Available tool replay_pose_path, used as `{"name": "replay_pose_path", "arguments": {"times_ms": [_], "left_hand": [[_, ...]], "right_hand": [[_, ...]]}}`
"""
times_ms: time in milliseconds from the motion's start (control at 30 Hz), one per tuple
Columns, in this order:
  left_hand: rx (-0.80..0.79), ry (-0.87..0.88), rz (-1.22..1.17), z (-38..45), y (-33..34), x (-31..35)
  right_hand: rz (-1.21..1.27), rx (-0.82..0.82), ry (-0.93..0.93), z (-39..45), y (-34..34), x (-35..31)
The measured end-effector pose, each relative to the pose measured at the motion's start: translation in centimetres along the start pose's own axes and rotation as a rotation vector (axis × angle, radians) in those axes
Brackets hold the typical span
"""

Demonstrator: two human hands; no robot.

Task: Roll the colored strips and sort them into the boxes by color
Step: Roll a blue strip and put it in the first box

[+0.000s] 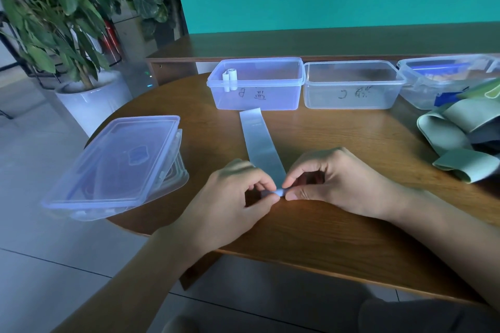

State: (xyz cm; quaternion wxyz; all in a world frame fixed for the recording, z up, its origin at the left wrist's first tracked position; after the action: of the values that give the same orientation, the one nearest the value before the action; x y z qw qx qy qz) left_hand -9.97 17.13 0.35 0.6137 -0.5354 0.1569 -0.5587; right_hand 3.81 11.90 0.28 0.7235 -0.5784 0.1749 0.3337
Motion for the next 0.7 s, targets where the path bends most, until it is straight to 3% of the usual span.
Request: {"name": "replay_pose_path", "arguments": {"times_ms": [700], "left_hand": [[0.038,-0.076,0.024,0.33,-0.29,-0.71]], "right_hand": [[-0.125,0.043,-0.062,0.74,0.23,0.62]]}}
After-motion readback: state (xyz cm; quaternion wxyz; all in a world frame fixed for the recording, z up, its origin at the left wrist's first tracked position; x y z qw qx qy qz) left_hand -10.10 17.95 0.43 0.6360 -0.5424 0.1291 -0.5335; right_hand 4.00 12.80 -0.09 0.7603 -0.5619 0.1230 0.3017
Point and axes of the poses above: each hand's wrist, its own z-axis towards the middle knuckle, its own y-axis out of the palm, x = y × z, the point moved 9 cm from there along z, towards the middle knuckle, and after that the axes turned 1 degree about y, right-handed, at the moved point
